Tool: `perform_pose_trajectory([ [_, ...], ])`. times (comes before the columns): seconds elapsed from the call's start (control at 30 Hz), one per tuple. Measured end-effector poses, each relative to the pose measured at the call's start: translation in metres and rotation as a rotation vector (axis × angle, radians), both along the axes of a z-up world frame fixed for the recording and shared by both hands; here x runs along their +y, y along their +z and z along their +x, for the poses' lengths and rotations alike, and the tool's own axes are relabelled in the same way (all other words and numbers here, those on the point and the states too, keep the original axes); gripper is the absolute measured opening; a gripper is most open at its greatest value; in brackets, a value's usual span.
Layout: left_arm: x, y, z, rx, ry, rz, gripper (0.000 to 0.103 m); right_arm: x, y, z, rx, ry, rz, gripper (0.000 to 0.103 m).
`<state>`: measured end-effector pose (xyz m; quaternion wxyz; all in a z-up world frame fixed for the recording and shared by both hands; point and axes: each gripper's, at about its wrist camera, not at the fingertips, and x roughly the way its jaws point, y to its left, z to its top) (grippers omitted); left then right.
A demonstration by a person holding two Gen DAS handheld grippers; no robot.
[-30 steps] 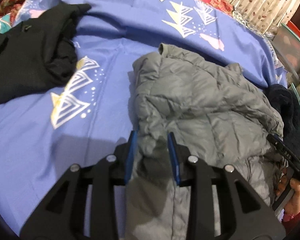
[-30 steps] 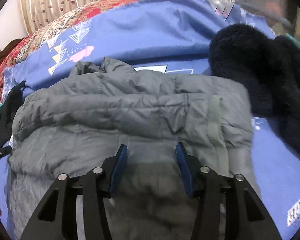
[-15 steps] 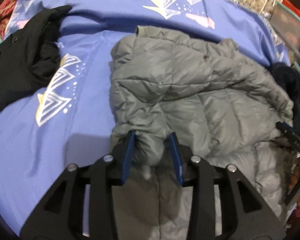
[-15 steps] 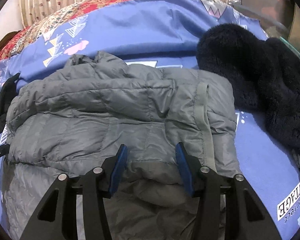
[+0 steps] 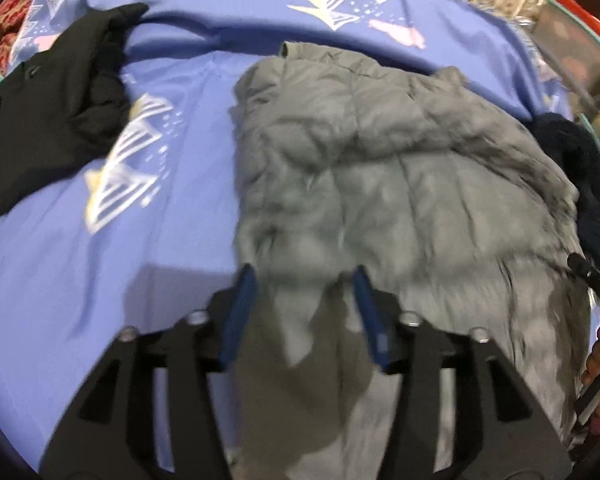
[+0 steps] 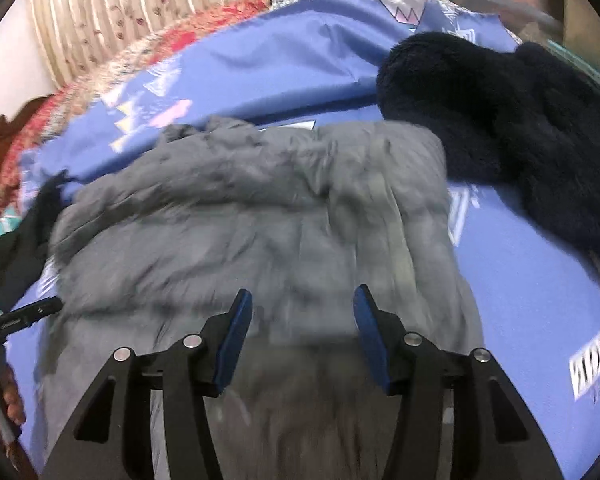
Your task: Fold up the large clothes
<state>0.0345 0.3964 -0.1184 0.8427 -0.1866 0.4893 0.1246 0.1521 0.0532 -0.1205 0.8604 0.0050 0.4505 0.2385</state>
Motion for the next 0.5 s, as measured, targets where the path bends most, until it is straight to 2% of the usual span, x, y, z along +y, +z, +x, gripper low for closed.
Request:
perform_pose_trajectory([
  [0.13,-0.012,-0.004,-0.062,0.015,-0.044,0.010,0.058,-0.037,-0.009,-0.050,0.056,0.052,0.012,0.074],
  [0.23,-0.029,-0.012,-0.113,0.050,-0.069,-0.007,0.058,-0.060,-0.019,-0.088,0.065,0.055,-0.042,0.074],
  [0.37,-0.047,-0.024,-0.159,0.079,-0.066,-0.049,0.058,-0.083,-0.027,-0.121,0.079,0.036,-0.061,0.074],
  [0.5,-0.064,-0.028,-0.187,0.068,-0.070,-0.035,0.062,-0.104,-0.035,-0.136,0.120,0.009,-0.036,0.074],
])
